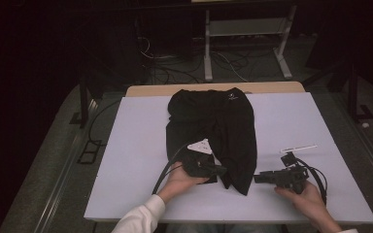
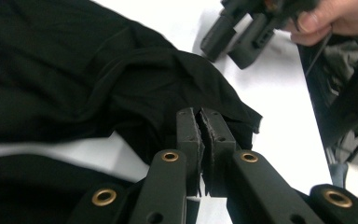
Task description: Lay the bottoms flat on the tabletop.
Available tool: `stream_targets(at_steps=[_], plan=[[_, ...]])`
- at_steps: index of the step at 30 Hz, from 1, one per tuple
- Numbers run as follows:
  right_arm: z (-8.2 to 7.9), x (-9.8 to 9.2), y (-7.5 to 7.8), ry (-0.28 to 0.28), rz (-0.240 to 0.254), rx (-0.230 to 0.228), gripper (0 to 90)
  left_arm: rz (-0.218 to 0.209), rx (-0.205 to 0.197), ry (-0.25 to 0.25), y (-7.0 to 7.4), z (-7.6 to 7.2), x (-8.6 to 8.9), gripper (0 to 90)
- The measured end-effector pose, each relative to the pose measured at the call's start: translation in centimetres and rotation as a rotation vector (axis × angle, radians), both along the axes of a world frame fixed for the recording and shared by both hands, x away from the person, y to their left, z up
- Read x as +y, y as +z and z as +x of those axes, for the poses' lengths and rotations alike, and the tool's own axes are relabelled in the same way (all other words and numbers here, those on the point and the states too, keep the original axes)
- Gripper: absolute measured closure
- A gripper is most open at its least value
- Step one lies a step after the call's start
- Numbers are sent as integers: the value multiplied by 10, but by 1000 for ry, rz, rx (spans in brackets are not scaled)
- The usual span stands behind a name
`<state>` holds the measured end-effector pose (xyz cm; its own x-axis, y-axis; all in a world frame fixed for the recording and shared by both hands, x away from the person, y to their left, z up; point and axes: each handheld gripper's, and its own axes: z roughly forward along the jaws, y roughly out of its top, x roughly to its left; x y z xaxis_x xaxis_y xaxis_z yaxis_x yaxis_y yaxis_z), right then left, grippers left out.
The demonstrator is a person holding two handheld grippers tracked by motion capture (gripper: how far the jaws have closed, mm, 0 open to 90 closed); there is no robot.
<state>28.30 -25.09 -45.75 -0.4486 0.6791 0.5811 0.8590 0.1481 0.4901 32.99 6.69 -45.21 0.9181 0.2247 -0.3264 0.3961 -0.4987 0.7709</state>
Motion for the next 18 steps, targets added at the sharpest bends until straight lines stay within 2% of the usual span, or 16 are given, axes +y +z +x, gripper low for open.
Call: stream_targets(at_steps=[5,7,10,15,17,18], plan=[[-1,16,4,66,21,-85,499,0,21,26,-3,0,6,858],[-2,25,4,103,36,-103,499,1,28,28,-4,1,6,858],[-4,36,3,162,33,-120,497,6,32,31,-5,1,6,858],[-11,48,2,220,-32,-168,463,4,46,46,-7,2,7,858],[-15,54,1,248,-78,-186,459,9,46,48,-7,2,7,858],[-18,56,0,252,-93,-217,460,7,47,49,-7,2,7,858]])
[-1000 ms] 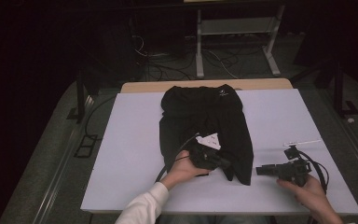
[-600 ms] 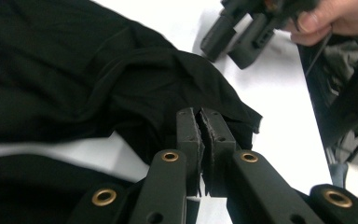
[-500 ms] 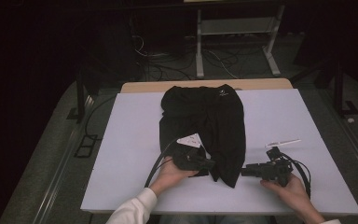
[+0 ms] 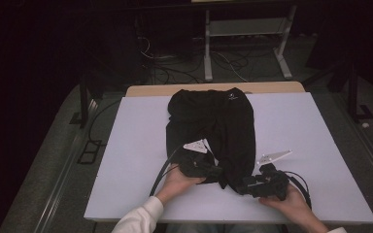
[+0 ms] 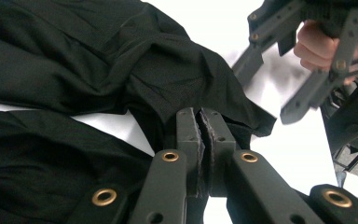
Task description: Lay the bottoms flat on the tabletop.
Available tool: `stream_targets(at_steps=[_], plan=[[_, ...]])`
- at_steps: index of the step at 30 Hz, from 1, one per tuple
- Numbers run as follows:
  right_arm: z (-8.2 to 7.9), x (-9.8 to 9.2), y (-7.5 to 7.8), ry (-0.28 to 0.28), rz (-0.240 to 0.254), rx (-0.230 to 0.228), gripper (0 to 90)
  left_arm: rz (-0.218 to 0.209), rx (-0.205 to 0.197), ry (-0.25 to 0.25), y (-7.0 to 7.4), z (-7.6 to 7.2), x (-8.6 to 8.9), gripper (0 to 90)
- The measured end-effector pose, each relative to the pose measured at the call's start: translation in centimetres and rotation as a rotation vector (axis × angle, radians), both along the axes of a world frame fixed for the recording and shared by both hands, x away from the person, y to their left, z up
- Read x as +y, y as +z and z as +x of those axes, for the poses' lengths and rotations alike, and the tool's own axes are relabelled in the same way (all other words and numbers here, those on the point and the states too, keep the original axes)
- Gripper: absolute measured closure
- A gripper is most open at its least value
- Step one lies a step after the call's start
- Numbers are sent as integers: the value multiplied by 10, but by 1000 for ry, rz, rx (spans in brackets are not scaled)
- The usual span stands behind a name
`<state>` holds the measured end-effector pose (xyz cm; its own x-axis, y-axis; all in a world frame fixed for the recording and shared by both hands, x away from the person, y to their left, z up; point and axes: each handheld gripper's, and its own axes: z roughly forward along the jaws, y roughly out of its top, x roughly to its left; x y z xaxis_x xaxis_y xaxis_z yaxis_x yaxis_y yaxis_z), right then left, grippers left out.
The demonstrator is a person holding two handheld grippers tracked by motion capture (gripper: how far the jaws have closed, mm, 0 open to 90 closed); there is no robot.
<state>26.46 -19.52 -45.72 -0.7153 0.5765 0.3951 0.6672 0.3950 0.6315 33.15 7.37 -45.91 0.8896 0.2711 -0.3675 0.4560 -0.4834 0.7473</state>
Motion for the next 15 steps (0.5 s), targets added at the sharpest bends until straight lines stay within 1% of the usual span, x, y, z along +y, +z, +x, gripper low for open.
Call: stream_targets(at_steps=[1,2,3,5,6,7,8,9,10,11,13,15], plan=[[-2,2,0,1,-18,-22,465,-1,0,2,0,0,0,858],[-7,5,1,7,-58,-70,482,0,-2,4,0,0,1,859],[-10,7,1,6,-83,-96,498,0,-1,5,0,0,1,858],[-16,13,2,-10,-150,-158,574,2,-1,9,1,0,3,858],[-18,15,3,-22,-173,-172,600,1,1,13,1,0,3,859],[-18,16,3,-30,-186,-177,654,1,0,15,1,0,4,860],[-18,15,3,-40,-200,-187,728,0,-1,16,1,0,4,860],[-17,15,3,-49,-211,-195,778,-1,-1,17,2,0,4,861],[-16,14,3,-55,-210,-190,838,-3,-4,17,2,0,5,861],[-14,12,3,-57,-203,-171,868,-6,-5,19,3,0,5,862],[-8,8,4,-52,-177,-120,874,-14,-11,21,5,-1,6,863],[-3,3,6,-30,-164,-73,875,-25,-20,22,8,-1,8,864]])
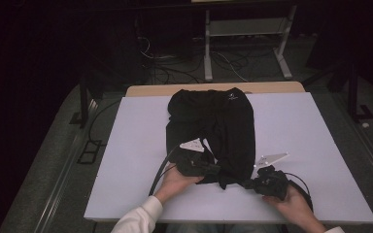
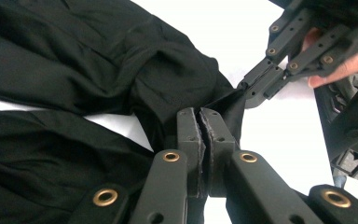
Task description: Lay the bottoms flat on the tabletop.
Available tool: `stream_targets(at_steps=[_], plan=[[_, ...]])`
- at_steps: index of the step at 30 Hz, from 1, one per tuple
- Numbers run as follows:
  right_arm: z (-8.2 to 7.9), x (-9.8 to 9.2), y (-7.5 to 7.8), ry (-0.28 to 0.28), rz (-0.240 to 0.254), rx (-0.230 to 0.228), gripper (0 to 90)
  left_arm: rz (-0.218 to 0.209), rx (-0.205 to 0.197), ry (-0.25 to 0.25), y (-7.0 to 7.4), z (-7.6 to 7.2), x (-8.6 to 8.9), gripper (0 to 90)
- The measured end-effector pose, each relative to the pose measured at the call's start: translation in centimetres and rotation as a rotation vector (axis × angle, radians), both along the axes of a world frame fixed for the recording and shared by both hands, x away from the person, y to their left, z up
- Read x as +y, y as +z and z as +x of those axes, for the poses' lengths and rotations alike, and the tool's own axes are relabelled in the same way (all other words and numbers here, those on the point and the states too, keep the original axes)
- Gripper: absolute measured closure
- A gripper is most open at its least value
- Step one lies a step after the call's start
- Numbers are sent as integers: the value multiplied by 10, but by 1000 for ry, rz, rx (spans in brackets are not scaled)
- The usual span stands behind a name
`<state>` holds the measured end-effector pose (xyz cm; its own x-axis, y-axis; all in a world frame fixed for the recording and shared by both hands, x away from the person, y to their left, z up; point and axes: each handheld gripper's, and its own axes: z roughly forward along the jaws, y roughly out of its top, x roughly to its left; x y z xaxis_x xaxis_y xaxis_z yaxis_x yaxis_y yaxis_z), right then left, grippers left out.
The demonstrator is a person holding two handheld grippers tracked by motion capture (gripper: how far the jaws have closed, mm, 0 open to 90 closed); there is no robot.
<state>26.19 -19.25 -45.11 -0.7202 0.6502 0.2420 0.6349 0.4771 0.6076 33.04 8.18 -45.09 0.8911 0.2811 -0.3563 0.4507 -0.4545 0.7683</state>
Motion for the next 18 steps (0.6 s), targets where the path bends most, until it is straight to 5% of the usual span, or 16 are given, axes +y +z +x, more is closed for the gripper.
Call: stream_targets(at_steps=[5,12,18], plan=[[5,-35,12,34,52,24,876,-8,-35,-23,10,-3,-1,871],[11,-85,28,68,120,22,876,21,-98,-172,23,-22,-32,872],[13,-115,28,100,183,77,876,76,-132,-277,23,-35,-48,872]])
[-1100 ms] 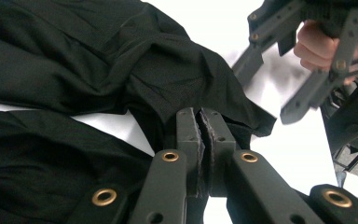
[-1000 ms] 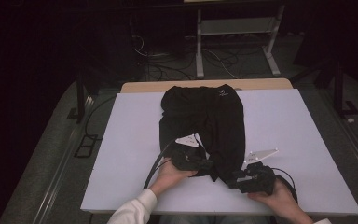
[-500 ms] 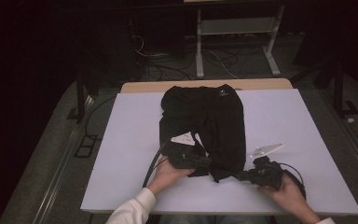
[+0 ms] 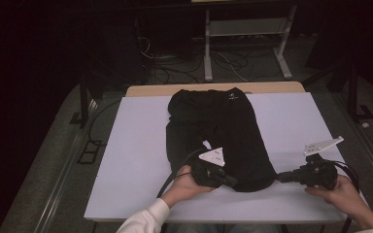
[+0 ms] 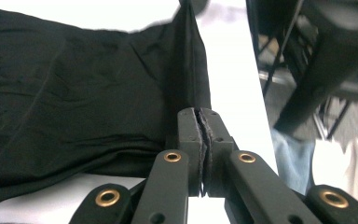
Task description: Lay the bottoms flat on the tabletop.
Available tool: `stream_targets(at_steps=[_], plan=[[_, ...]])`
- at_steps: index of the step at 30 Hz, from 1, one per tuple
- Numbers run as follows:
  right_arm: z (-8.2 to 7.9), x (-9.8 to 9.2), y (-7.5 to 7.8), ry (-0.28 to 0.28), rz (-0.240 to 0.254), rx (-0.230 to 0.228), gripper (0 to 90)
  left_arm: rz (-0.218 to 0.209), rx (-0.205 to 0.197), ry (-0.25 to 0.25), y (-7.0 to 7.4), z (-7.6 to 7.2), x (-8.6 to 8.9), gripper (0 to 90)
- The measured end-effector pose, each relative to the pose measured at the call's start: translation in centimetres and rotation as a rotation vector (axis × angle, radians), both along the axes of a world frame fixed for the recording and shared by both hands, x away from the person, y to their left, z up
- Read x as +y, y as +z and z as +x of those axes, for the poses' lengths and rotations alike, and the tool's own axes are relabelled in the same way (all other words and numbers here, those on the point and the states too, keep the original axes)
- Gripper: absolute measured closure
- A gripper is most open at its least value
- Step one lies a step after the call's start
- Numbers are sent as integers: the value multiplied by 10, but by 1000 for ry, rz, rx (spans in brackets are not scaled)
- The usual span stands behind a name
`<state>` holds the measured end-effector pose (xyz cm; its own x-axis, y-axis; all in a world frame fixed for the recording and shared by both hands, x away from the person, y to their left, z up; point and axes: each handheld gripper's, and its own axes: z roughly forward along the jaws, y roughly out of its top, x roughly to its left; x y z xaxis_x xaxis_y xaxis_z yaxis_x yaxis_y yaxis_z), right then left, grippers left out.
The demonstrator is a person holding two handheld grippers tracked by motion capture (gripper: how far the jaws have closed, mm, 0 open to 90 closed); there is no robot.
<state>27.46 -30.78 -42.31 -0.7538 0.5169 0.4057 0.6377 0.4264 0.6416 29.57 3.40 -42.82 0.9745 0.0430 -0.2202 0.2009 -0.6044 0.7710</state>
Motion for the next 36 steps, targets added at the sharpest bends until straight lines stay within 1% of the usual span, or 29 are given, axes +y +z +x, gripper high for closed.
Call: stream_targets(at_steps=[2,5,9,11,18,22,25,31,36], plan=[[0,-6,-2,20,9,19,876,10,-2,-21,0,-3,-3,873],[2,-9,-6,46,4,40,876,25,-8,-46,1,-7,-6,872],[2,-10,-8,76,-2,57,876,21,-3,-59,0,-9,-9,872],[1,-12,-8,86,2,59,876,7,3,-57,-1,-9,-9,872],[-1,-18,-15,64,21,96,876,-7,15,-63,-4,-10,-14,872],[-5,-21,-17,46,41,120,876,-1,19,-70,-5,-11,-17,871],[-8,-23,-18,40,46,123,876,-1,24,-75,-6,-13,-18,871],[-12,-25,-15,55,54,123,876,16,30,-102,-9,-18,-22,871],[-16,-23,-15,89,46,131,876,33,40,-130,-13,-25,-26,871]])
